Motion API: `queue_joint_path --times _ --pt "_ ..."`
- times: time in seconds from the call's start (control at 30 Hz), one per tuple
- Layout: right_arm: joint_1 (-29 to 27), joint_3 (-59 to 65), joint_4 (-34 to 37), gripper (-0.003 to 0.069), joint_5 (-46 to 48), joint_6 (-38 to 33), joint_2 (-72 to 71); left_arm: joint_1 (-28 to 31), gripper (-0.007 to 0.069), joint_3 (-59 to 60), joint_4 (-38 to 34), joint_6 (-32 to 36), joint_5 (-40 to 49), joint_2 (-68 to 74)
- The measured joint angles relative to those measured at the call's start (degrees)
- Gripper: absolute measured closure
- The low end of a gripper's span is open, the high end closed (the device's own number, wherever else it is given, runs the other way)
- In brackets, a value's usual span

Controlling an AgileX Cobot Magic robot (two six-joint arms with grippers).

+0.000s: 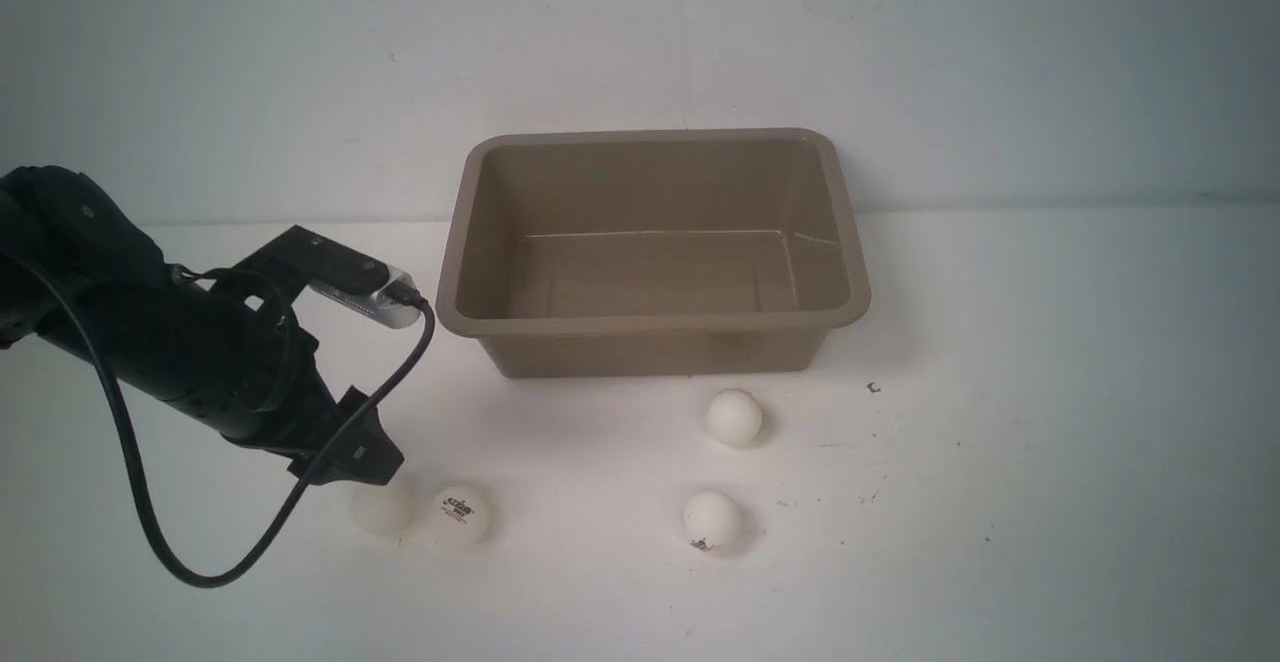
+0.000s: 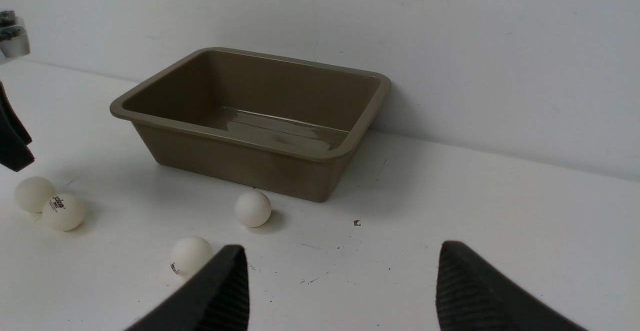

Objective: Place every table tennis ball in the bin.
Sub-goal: Use the left arm to clamp the table tennis ball closest to it

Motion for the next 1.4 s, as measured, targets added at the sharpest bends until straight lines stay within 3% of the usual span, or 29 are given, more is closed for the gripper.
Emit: queue_joint_path --times 0.47,1.13,1.2,1.3,1.4 --pt "0.0 0.0 0.0 0.0198 0.0 0.0 0.0 0.0 0.0111 0.0 3.7 -1.8 1.7 4.0" --pt "0.0 0.0 0.0 0.0198 0.0 -0.6 0.0 0.0 0.0116 0.0 0.1 -2.0 -2.8 8.3" --pt "0.0 0.0 0.0 0.0198 0.0 -0.6 0.0 0.0 0.0145 0.0 0.0 -2.0 -2.9 8.4" --pt "0.0 0.0 0.0 0.0198 0.0 -0.6 0.0 0.0 0.0264 0.0 0.0 -2.0 -3.0 8.5" --pt "0.0 0.0 0.0 0.0198 0.0 -0.6 0.0 0.0 0.0274 0.0 -0.1 -1.7 -3.0 8.6"
